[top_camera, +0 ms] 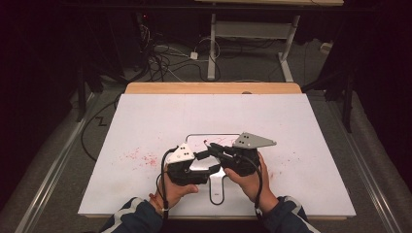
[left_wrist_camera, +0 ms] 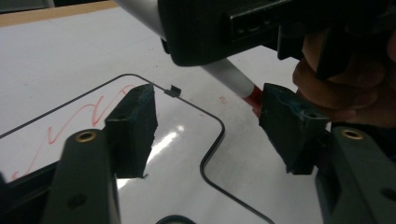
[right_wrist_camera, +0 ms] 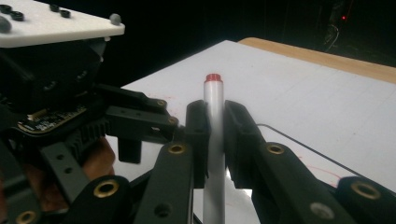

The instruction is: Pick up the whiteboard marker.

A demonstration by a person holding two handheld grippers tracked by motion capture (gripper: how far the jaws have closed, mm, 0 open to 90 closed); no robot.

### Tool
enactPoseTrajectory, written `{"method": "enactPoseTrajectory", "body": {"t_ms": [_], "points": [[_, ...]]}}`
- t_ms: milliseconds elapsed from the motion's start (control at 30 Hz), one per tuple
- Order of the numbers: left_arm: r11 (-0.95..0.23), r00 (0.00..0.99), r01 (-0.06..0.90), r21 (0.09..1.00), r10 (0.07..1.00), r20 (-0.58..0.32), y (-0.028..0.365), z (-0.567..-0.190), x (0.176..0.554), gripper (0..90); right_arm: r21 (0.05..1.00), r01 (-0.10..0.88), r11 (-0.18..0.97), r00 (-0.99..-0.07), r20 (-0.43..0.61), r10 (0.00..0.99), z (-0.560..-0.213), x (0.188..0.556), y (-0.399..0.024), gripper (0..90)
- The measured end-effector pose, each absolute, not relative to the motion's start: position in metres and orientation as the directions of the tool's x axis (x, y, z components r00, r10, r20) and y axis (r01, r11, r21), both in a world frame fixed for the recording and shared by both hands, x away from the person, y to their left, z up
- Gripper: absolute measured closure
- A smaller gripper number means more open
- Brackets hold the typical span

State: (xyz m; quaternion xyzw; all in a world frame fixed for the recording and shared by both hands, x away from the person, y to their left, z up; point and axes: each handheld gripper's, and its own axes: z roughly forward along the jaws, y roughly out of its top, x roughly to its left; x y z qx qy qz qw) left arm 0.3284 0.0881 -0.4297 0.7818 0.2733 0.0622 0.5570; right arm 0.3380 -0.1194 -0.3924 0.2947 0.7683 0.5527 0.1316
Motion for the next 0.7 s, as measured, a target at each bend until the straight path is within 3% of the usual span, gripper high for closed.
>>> {"method": "enactPoseTrajectory", "body": {"t_ms": [200, 267, 300, 367, 500, 700], "points": [[-0.211, 0.851, 0.352, 0.912, 0.477, -0.219, 0.081, -0.4303, 0.3265, 47.2, 0.935, 0.299, 0.194, -0.791, 0.129, 0.599, -0.3946, 0.3371, -0.1194, 81.6], [-0.201, 0.852, 0.356, 0.913, 0.471, -0.228, 0.0803, -0.4313, 0.3265, 55.5, 0.937, 0.29, 0.194, -0.795, 0.124, 0.594, -0.395, 0.3357, -0.1171, 81.6], [-0.203, 0.855, 0.354, 0.913, 0.466, -0.228, 0.0804, -0.4316, 0.3267, 55.5, 0.937, 0.29, 0.194, -0.795, 0.124, 0.594, -0.395, 0.3357, -0.1171, 81.6], [-0.217, 0.855, 0.344, 0.913, 0.475, -0.209, 0.081, -0.4311, 0.3261, 63.9, 0.941, 0.276, 0.194, -0.795, 0.11, 0.596, -0.3941, 0.3338, -0.1172, 81.6], [-0.246, 0.85, 0.336, 0.909, 0.495, -0.18, 0.0851, -0.4308, 0.3277, 72.2, 0.946, 0.262, 0.19, -0.797, 0.101, 0.595, -0.3921, 0.3319, -0.1206, 81.5], [-0.307, 0.837, 0.317, 0.897, 0.536, -0.112, 0.0903, -0.4318, 0.3306, 77.9, 0.944, 0.25, 0.215, -0.803, 0.077, 0.591, -0.3917, 0.3292, -0.1223, 81.2]]}}
